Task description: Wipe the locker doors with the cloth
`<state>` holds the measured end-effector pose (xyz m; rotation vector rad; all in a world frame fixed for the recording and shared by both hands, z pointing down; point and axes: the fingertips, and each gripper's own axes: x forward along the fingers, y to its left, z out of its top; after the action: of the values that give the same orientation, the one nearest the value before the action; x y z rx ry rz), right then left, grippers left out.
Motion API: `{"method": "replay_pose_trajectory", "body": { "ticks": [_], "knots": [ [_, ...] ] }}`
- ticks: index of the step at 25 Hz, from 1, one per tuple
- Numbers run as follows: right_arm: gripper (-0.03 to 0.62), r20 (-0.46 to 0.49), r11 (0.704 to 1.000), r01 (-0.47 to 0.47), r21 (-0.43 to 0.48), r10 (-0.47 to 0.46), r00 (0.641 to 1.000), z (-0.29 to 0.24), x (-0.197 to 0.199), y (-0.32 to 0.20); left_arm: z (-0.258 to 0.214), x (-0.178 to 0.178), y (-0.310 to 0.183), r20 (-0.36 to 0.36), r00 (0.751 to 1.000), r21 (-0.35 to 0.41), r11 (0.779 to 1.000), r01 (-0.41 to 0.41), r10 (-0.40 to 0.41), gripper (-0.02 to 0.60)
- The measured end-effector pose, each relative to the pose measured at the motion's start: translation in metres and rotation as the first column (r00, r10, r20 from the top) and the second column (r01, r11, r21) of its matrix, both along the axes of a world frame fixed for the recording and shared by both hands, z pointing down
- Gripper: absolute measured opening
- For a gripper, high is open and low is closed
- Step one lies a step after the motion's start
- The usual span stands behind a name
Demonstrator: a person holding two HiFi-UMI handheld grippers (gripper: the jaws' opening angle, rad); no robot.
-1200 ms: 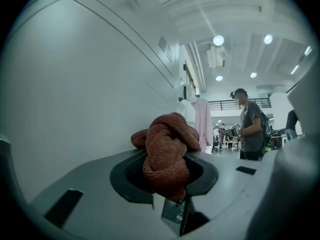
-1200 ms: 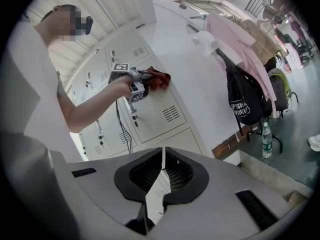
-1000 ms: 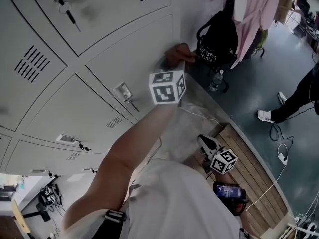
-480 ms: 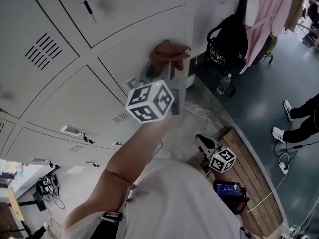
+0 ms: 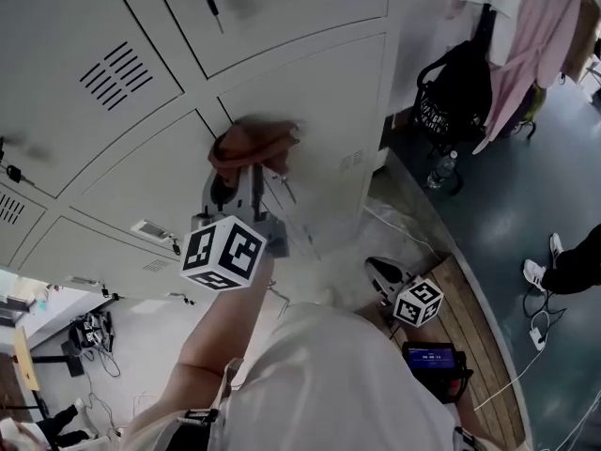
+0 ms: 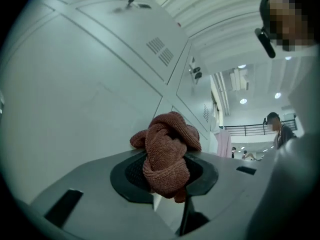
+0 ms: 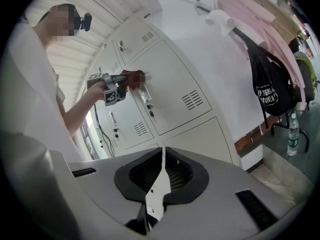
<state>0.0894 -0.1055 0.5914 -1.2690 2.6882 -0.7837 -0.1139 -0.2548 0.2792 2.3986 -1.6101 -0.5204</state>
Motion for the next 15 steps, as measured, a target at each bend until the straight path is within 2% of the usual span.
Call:
{"method": "replay_pose_trajectory", "body": {
  "ticks": [2, 5, 10, 15],
  "knots": [
    [0.029, 0.004, 1.000, 0.014, 0.003, -0.014, 1.000, 0.000, -0.006, -0.001, -0.022, -0.009, 0.002, 0.020, 0.999, 0.077, 0.996, 0.039, -0.041, 0.112],
    [0.029, 0.010, 1.000, 0.014, 0.009, -0.014, 1.000, -0.001, -0.011, -0.002, -0.039, 0.004, -0.003, 0.056, 0.998, 0.131, 0.991, 0.024, -0.031, 0.112],
    [0.029, 0.012, 0.999, -0.036, 0.007, 0.036, 0.999, 0.000, 0.002, 0.003, -0.028, 0.068, -0.026, 0.114, 0.990, 0.095, 0.991, -0.092, 0.081, 0.112],
    [0.029, 0.011, 0.991, -0.136, 0.005, 0.136, 0.991, 0.000, 0.032, 0.011, 0.000, 0.130, -0.050, 0.170, 0.970, 0.040, 0.982, -0.183, 0.174, 0.112]
  ]
}}
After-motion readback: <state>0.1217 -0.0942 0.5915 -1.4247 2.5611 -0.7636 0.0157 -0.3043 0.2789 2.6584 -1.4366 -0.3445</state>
